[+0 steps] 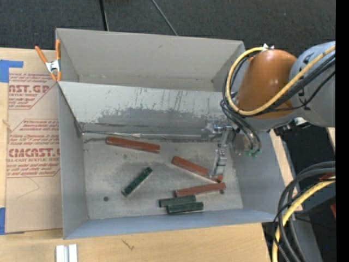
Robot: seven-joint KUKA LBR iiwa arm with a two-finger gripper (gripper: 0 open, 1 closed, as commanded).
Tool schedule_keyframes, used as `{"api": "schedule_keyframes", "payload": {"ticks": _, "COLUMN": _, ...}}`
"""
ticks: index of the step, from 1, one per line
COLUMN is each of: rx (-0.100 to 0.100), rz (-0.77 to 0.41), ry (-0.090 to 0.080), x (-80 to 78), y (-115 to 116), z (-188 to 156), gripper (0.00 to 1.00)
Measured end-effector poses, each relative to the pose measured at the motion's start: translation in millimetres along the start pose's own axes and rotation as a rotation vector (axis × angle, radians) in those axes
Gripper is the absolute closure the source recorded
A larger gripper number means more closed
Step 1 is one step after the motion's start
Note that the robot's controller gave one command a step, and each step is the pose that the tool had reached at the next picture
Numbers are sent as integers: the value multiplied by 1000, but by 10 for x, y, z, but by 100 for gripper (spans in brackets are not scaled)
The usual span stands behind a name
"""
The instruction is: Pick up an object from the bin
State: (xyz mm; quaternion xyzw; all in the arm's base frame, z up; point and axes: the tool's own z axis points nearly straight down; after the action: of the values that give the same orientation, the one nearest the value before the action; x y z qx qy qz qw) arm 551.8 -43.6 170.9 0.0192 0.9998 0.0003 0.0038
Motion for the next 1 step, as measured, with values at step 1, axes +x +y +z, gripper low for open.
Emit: {"api": "schedule_keyframes", "payload": {"ticks": 1, "rx": 0, "rz": 37, "ry": 3, "x": 221, "y": 312, "z": 680, "gripper": 0}}
